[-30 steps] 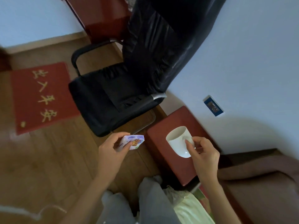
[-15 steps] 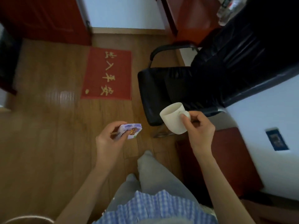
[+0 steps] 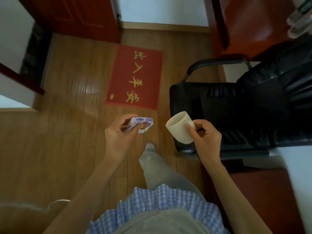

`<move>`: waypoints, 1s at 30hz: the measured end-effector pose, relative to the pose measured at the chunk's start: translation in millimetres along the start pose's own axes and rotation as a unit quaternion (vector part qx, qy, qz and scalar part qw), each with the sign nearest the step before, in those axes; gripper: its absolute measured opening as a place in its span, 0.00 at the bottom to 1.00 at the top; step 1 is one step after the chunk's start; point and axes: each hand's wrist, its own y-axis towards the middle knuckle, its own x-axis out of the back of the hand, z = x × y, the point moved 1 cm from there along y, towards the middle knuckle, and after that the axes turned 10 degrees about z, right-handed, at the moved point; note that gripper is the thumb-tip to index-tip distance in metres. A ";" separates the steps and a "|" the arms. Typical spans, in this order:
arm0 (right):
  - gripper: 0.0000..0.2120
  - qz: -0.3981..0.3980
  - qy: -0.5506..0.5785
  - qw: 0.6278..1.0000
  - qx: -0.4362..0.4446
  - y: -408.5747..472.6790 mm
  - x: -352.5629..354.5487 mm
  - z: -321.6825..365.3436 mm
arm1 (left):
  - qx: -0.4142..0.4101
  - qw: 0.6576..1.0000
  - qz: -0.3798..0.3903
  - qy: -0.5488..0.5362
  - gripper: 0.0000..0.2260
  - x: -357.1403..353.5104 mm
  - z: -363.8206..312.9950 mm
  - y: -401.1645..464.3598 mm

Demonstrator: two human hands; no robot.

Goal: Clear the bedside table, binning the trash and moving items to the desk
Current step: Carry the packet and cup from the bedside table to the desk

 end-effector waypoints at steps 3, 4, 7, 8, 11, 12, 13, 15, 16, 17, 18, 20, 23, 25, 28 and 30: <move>0.07 -0.005 0.011 1.000 -0.005 55.6 -3.4 14.5 | -0.011 1.000 -0.010 0.020 0.11 7.9 -11.4 63.9; 0.06 -0.006 0.015 1.000 -0.005 72.1 -4.3 19.7 | -0.018 0.999 -0.009 0.027 0.12 9.7 -13.7 82.1; 0.07 -0.013 0.016 1.000 0.003 115.2 -3.5 34.5 | -0.034 0.998 -0.010 0.053 0.12 12.2 -19.0 128.9; 0.07 -0.017 0.023 1.000 -0.002 130.5 -3.2 39.1 | -0.034 0.998 -0.010 0.054 0.12 13.3 -19.9 144.6; 0.07 -0.034 0.050 0.998 -0.009 177.5 -1.7 51.9 | -0.028 0.999 -0.004 0.041 0.12 16.5 -26.4 190.6; 0.07 -0.038 0.053 0.998 -0.009 192.9 -1.3 55.3 | -0.025 0.999 0.000 0.037 0.12 17.6 -28.0 206.6; 0.07 -0.042 0.054 0.998 -0.009 207.5 -1.0 58.1 | -0.024 0.999 0.005 0.035 0.12 18.7 -29.9 222.2; 0.05 -0.054 0.051 0.997 -0.006 236.2 -1.0 65.5 | -0.031 0.999 0.019 0.036 0.12 21.2 -33.3 254.2; 0.05 -0.062 0.050 0.997 -0.006 251.7 -1.4 69.3 | -0.035 0.998 0.025 0.037 0.12 22.8 -34.0 272.9; 0.04 -0.072 0.053 0.996 -0.005 267.1 -2.0 73.3 | -0.040 0.998 0.031 0.036 0.11 24.3 -34.6 292.9; 0.03 -0.082 0.053 0.995 -0.003 282.2 -3.0 77.2 | -0.043 0.998 0.035 0.035 0.11 25.6 -34.2 313.7; 0.03 -0.106 0.047 0.993 -0.005 312.4 -5.4 84.5 | -0.050 0.997 0.044 0.030 0.11 28.6 -34.4 355.7; 0.03 -0.150 0.060 0.986 -0.035 356.1 -7.8 98.0 | -0.073 0.994 0.074 0.021 0.11 35.9 -44.6 419.3; 0.03 -0.181 0.061 0.980 -0.053 382.3 -9.1 107.0 | -0.092 0.990 0.100 0.024 0.11 40.7 -51.7 461.1; 0.03 -0.221 0.052 0.971 -0.079 417.0 -9.0 119.5 | -0.096 0.986 0.134 0.029 0.13 44.0 -58.9 516.0; 0.03 -0.237 0.059 0.965 -0.095 438.0 -8.4 126.1 | -0.098 0.982 0.155 0.032 0.13 43.4 -62.0 548.8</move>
